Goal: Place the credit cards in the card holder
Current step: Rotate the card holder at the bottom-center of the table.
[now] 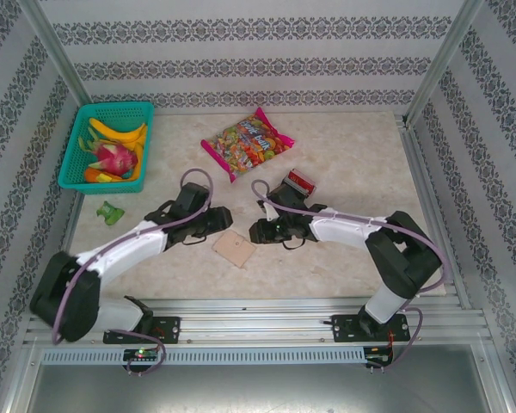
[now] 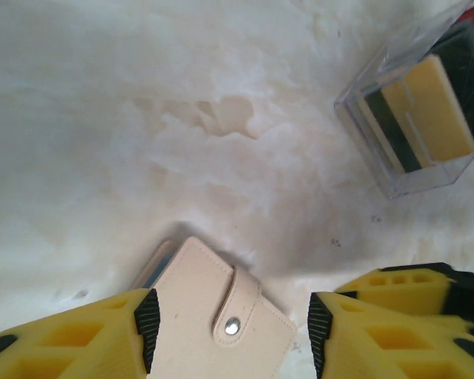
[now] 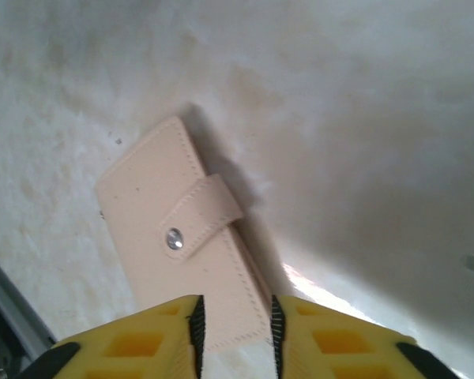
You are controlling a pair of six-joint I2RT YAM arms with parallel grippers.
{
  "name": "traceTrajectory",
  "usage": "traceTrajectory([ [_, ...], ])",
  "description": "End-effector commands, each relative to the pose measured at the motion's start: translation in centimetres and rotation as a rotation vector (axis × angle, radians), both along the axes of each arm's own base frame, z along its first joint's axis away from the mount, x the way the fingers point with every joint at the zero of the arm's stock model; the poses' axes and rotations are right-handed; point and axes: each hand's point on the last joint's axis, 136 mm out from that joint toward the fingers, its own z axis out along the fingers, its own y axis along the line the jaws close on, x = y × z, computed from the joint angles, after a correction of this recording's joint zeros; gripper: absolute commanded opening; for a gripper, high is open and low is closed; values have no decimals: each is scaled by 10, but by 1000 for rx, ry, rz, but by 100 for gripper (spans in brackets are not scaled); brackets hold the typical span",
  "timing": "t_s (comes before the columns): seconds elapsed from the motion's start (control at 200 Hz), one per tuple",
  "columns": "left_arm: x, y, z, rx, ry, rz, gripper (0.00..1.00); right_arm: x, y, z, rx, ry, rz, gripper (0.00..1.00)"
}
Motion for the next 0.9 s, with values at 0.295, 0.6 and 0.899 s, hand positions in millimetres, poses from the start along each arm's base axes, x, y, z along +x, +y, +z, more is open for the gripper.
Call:
traceTrajectory([
  [0.295,-48,-4,-54,-142,228,67,58,-2,23,-22,8,65,53,30],
  [0.6,-24,-39,-54,-185,218,-6,46,-33,13,-25,55,106,22,24],
  [0.899,-12,-50,-58,-150,221,-40,33,-23,-21,-15,-101,13,-76,33],
])
